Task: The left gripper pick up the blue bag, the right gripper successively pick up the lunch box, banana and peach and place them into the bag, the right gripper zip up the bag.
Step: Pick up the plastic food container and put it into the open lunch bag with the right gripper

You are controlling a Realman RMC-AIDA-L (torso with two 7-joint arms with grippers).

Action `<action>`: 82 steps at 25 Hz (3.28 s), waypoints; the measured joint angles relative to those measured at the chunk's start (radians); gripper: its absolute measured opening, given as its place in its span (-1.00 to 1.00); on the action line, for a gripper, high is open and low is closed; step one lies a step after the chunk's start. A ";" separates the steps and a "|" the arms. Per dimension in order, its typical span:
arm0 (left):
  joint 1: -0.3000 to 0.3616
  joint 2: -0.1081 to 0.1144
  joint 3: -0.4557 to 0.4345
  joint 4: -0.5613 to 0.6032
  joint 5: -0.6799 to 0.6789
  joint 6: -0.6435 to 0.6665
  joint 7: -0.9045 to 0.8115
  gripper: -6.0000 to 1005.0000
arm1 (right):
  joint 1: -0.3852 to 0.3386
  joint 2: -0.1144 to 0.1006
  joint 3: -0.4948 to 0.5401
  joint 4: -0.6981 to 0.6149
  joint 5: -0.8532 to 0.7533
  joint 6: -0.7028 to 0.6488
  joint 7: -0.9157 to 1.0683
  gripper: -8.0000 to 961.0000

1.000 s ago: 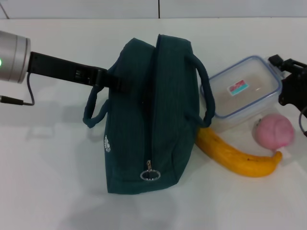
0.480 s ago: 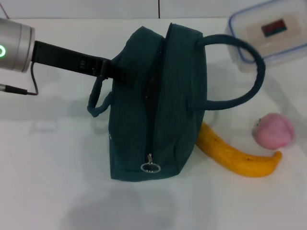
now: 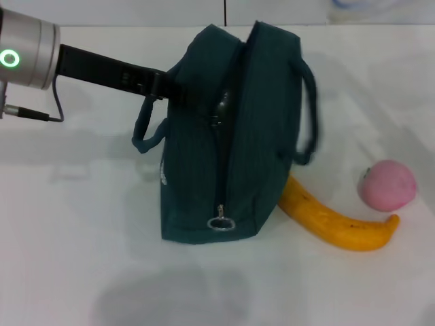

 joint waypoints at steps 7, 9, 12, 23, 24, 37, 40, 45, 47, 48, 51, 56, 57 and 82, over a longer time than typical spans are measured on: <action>-0.008 -0.005 0.003 0.000 0.001 -0.029 0.000 -0.88 | 0.089 0.003 -0.005 -0.018 -0.013 0.037 -0.007 -0.78; -0.017 -0.007 0.003 -0.007 0.001 -0.035 0.000 -0.88 | 0.103 0.006 -0.028 -0.015 -0.025 0.064 -0.009 -0.78; -0.041 -0.009 0.003 -0.038 0.001 -0.039 0.001 -0.88 | 0.110 0.010 -0.071 -0.003 -0.053 0.115 -0.028 -0.78; -0.050 -0.001 0.003 -0.066 0.001 -0.052 0.011 -0.88 | 0.070 0.007 -0.100 0.013 -0.253 0.223 -0.074 -0.78; -0.050 -0.001 0.003 -0.066 0.001 -0.052 0.011 -0.88 | 0.062 0.006 -0.100 0.009 -0.264 0.225 -0.075 -0.78; -0.066 -0.003 0.002 -0.066 -0.005 -0.061 0.011 -0.88 | 0.095 0.010 -0.150 -0.004 -0.312 0.230 -0.081 -0.77; -0.071 -0.005 0.003 -0.068 -0.006 -0.062 0.011 -0.88 | 0.116 0.010 -0.171 0.007 -0.315 0.244 -0.099 -0.77; -0.071 -0.006 0.003 -0.068 -0.008 -0.062 0.014 -0.88 | 0.118 0.010 -0.190 0.012 -0.348 0.302 -0.114 -0.77; -0.069 -0.004 0.003 -0.068 -0.008 -0.062 0.015 -0.88 | 0.113 0.010 -0.189 0.012 -0.355 0.336 -0.114 -0.77; -0.069 -0.003 0.003 -0.068 -0.008 -0.062 0.015 -0.88 | 0.112 0.010 -0.188 0.011 -0.355 0.347 -0.114 -0.77; -0.069 -0.002 0.003 -0.067 -0.008 -0.062 0.015 -0.88 | 0.110 0.010 -0.183 0.006 -0.350 0.363 -0.115 -0.77; -0.076 -0.003 0.003 -0.067 -0.009 -0.062 0.015 -0.88 | 0.131 0.010 -0.184 0.043 -0.353 0.397 -0.120 -0.77; -0.077 -0.004 0.003 -0.067 -0.009 -0.062 0.015 -0.88 | 0.136 0.010 -0.184 0.054 -0.355 0.393 -0.124 -0.77; -0.082 0.000 0.003 -0.092 -0.035 -0.051 0.015 -0.88 | 0.188 0.010 -0.186 0.085 -0.391 0.480 -0.295 -0.76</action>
